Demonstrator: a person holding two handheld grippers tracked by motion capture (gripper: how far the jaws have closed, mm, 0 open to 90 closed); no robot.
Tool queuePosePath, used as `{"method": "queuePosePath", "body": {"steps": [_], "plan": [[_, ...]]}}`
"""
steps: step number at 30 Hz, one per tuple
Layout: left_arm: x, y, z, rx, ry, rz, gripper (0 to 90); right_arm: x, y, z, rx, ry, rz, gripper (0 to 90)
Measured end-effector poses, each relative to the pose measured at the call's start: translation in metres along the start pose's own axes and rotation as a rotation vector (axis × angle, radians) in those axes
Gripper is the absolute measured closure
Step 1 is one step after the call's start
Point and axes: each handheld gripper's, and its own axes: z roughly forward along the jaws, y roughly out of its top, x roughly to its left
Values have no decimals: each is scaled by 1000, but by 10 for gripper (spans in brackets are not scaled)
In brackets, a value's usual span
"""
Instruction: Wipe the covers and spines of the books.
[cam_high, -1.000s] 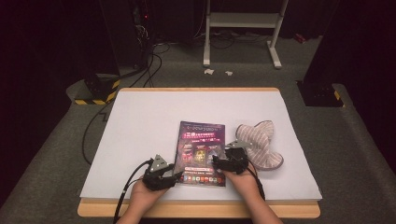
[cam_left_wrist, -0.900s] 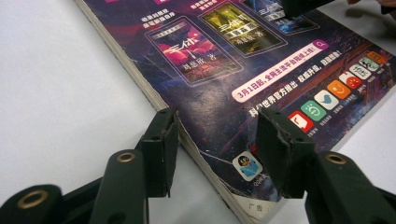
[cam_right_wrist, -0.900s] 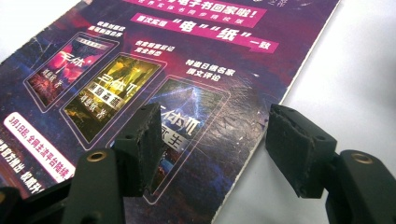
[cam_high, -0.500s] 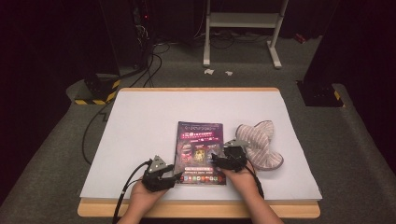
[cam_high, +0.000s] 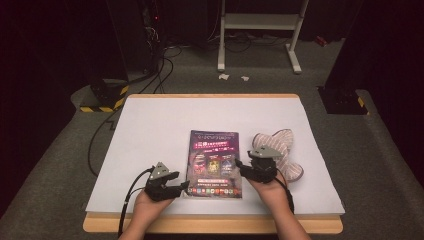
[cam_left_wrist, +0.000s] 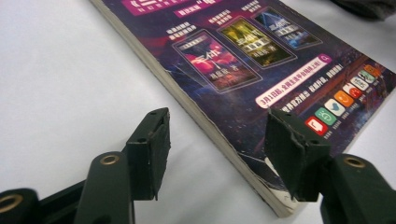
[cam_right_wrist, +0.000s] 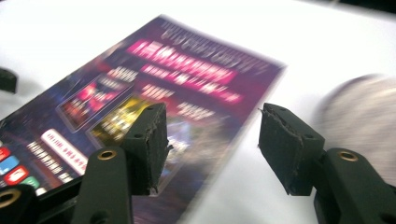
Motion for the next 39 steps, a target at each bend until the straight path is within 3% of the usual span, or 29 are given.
{"method": "queuePosePath", "body": {"steps": [4, 6, 9, 11, 14, 17, 19, 23, 28, 34, 39], "plan": [[2, 0, 0, -2, 12, 7, 407, -22, 5, -21, -28, -72, 25, 395], [2, 0, 0, -1, 13, 8, 407, -32, 3, -26, -22, -130, 23, 389], [2, 1, 0, 1, 17, 16, 407, -47, 0, -32, -12, -177, 30, 402], [2, 1, 1, 0, 15, 16, 407, -54, -4, -33, 3, -211, 29, 421], [3, 2, 1, -3, 16, 15, 407, -64, -13, -28, 44, -219, 36, 428], [3, 3, 1, -4, 15, 14, 407, -73, -22, -21, 103, -264, 44, 382], [3, 3, 2, -5, 19, 16, 407, -82, -30, -15, 156, -265, 88, 323], [4, 4, 3, -2, 19, 14, 407, -93, -39, -13, 189, -256, 136, 283], [5, 5, 6, 5, 18, 19, 407, -94, -44, -14, 225, -259, 150, 267], [3, 7, 8, 8, 16, 29, 407, -93, -47, -12, 313, -309, 140, 251], [3, 7, 8, 11, 16, 31, 406, -95, -51, -9, 310, -299, 167, 258]]}}
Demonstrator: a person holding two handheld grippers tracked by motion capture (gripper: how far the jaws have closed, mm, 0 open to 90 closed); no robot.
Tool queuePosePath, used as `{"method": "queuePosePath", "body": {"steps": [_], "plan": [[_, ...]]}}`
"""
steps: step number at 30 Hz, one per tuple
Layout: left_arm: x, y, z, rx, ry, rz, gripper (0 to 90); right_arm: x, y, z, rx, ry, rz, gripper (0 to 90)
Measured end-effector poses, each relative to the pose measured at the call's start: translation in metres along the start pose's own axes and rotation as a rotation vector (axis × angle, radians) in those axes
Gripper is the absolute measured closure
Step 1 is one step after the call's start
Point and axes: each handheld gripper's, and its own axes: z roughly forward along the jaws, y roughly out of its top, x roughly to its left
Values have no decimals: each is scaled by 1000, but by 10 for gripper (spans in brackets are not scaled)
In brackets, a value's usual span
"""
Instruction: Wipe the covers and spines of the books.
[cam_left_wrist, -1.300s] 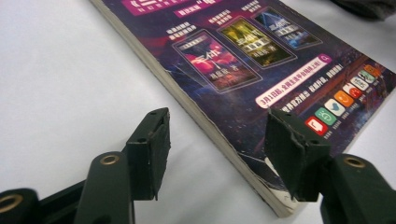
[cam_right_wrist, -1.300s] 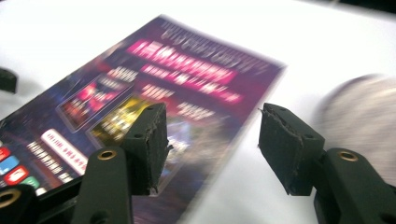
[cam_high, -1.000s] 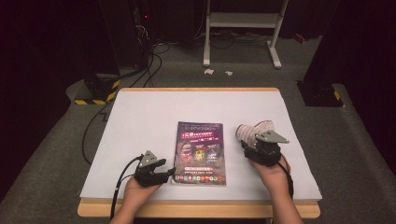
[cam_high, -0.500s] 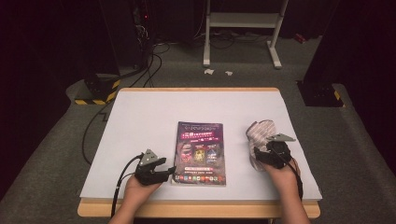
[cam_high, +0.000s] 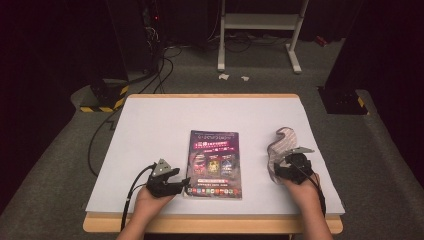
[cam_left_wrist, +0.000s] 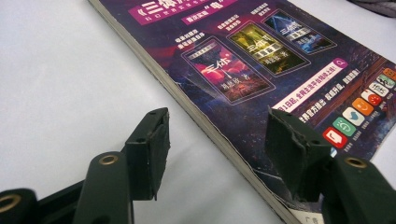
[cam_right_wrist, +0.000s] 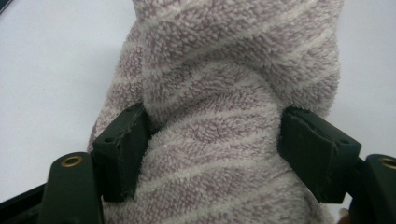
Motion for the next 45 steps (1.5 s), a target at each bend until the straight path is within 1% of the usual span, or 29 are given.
{"method": "queuePosePath", "body": {"steps": [3, 5, 10, 13, 16, 17, 22, 23, 26, 27, 29, 31, 34, 38, 41, 42, 43, 44, 45], "plan": [[0, 0, 0, -2, 2, -1, 406, -2, 1, 3, 10, 29, 22, 308], [0, -1, 0, 0, 2, -1, 406, -3, 2, 3, 13, 49, 22, 349], [-2, -2, 0, 4, 2, 2, 406, -1, 4, 2, 22, 75, -1, 490], [-2, -2, 0, 4, 3, 2, 407, -1, 4, 1, 11, 91, -15, 576], [-1, -2, 0, 4, 4, -2, 407, 1, 3, 1, -1, 102, -43, 639], [-1, -2, -1, 3, 6, 0, 407, 1, 3, 1, -7, 103, -62, 645], [2, -1, -3, -12, 12, -16, 415, -5, 3, 0, -30, 155, -89, 643], [2, -1, -4, -15, 11, -18, 420, -6, 3, 0, -35, 157, -84, 644], [4, -1, -6, -20, 13, -23, 430, -6, 5, -6, -88, 177, -74, 657], [4, -1, -6, -21, 3, -27, 455, -5, 6, -8, -106, 193, -67, 658], [5, 0, -7, -27, 5, -30, 474, -2, 7, -12, -129, 207, -62, 658], [5, 1, -9, -29, 13, -27, 474, 2, 9, -16, -161, 230, -67, 657], [6, 2, -11, -36, 17, -30, 474, 12, 11, -22, -194, 256, -81, 655], [9, 2, -15, -48, 26, -39, 474, 31, 14, -29, -228, 313, -112, 654], [12, 3, -17, -59, 28, -49, 474, 50, 14, -34, -244, 367, -147, 654], [13, 3, -19, -61, 30, -49, 474, 57, 14, -36, -253, 382, -167, 655], [14, 3, -19, -63, 32, -48, 474, 68, 13, -38, -257, 396, -189, 655], [15, 4, -20, -65, 33, -50, 474, 74, 13, -38, -258, 403, -204, 655], [16, 4, -21, -68, 33, -56, 474, 82, 12, -38, -260, 408, -230, 654]]}}
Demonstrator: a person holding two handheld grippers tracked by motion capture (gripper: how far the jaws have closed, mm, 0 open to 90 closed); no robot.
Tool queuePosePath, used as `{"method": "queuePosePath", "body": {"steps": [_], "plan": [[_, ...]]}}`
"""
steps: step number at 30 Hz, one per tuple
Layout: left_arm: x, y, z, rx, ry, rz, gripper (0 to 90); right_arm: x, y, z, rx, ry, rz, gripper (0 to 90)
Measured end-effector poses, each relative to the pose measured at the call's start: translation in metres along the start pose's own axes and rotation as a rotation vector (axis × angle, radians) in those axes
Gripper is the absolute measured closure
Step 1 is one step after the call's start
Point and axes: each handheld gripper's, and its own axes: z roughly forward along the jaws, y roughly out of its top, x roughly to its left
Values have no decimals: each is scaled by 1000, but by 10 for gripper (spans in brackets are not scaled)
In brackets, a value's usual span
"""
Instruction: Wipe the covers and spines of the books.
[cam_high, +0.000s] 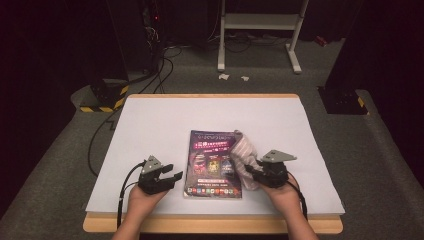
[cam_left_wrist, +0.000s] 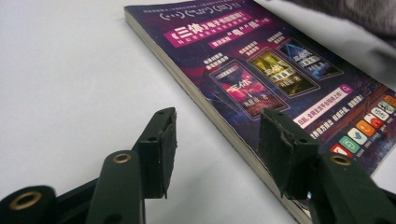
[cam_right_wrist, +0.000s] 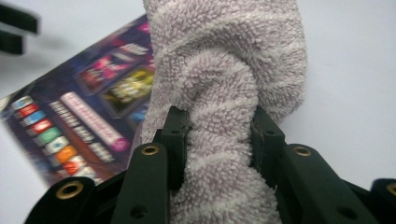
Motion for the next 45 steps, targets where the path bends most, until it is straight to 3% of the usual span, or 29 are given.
{"method": "queuePosePath", "body": {"steps": [3, 5, 11, 17, 21, 26, 32, 35, 38, 41, 45], "plan": [[3, 1, -2, 2, -6, -1, 474, 20, 0, 9, 13, 30, -50, 655], [4, 1, -2, -4, -10, 10, 470, 30, -3, 19, 50, 39, -87, 655], [8, 3, -5, -15, -1, 26, 447, 35, -14, 35, 129, 82, -88, 654], [17, 3, -7, -26, -25, -13, 411, 44, -14, 37, 133, 108, -93, 652], [19, 3, -10, -35, -25, -9, 393, 57, -9, 47, 137, 131, -105, 649], [25, 2, -16, -32, 6, -1, 366, 78, 3, 65, 146, 141, -137, 647], [40, 0, -27, -52, 56, -33, 348, 106, 17, 87, 145, 177, -163, 645], [49, -1, -32, -58, 55, -76, 350, 119, 23, 95, 148, 199, -181, 644], [55, -2, -36, -65, 67, -94, 344, 132, 26, 102, 146, 220, -194, 643], [58, -4, -35, -60, 73, -104, 343, 138, 26, 103, 137, 226, -200, 643], [55, -4, -30, -44, 67, -92, 343, 131, 25, 100, 135, 213, -188, 640]]}}
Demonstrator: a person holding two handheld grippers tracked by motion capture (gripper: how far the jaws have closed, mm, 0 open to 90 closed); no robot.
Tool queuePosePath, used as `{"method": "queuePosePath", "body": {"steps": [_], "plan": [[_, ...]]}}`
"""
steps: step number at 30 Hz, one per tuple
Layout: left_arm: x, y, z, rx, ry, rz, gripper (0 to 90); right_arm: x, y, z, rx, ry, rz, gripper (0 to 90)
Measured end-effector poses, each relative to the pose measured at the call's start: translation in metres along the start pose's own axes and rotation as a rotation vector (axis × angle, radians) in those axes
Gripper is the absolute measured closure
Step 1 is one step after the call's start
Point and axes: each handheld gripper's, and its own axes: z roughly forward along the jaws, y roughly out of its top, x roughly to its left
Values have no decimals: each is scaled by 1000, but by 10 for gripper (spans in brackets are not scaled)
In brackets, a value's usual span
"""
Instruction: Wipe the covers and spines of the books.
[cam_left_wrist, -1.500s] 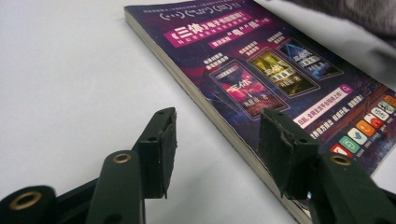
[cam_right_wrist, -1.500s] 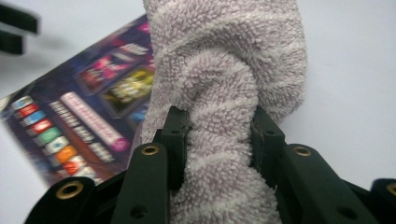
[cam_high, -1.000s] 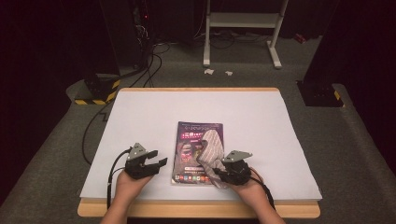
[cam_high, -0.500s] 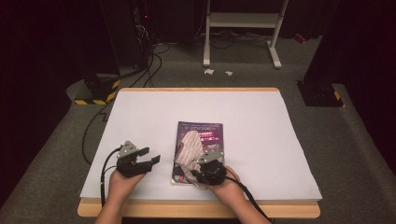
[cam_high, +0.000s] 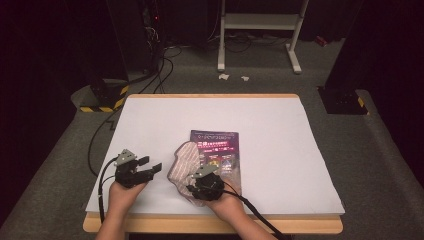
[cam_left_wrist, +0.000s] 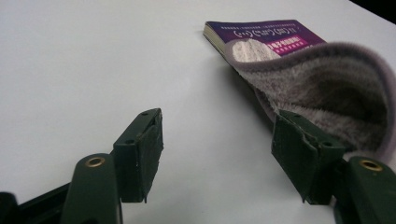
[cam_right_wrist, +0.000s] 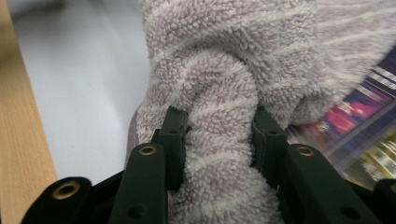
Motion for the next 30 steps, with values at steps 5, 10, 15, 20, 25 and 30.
{"method": "queuePosePath", "body": {"steps": [5, 10, 15, 20, 25, 30], "plan": [[-6, -1, 5, 1, -49, 27, 343, -15, -14, -15, -2, -42, 34, 639], [-12, -2, 12, 24, -63, 45, 341, -33, -34, -38, -3, -94, 72, 638], [-12, -1, 11, 14, -62, 47, 339, -51, -57, -64, -5, -155, 115, 638], [-11, -1, 11, 12, -45, 51, 339, -65, -75, -83, -9, -209, 157, 639], [-10, -1, 10, 12, -36, 47, 337, -69, -81, -89, -14, -226, 181, 639], [-6, -1, 9, 17, -29, 37, 331, -60, -69, -78, -3, -202, 146, 639]]}}
